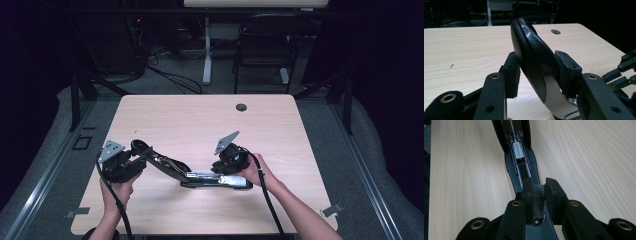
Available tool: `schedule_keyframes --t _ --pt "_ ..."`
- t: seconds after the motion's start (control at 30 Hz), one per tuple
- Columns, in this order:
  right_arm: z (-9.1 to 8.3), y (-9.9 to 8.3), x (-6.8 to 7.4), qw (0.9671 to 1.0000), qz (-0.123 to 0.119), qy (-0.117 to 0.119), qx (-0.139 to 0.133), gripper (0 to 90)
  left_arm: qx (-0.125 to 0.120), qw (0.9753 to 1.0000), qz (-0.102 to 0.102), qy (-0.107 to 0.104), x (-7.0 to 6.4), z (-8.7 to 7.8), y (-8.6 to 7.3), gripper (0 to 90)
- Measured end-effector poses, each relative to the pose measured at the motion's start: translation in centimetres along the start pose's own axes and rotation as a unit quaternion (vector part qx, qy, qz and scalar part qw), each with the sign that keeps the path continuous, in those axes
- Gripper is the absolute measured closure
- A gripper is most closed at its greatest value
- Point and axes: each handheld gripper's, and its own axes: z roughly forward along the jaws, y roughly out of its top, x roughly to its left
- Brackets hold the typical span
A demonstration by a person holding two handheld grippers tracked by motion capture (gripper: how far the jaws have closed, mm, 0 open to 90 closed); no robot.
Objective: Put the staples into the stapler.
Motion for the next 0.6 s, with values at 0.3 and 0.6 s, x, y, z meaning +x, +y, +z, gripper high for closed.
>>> schedule_keyframes --t 0.3,0.6 --pt "0.63 0.11 0.31 0.9999 -0.012 0.003 0.006 78.2 -0.001 1.0 0.001 -0.001 0.04 0.0 -0.03 57.4" --pt "0.81 0.07 0.31 0.9998 -0.018 0.004 0.008 78.2 0.0 1.0 0.003 0.0 0.02 0.0 -0.03 57.3"
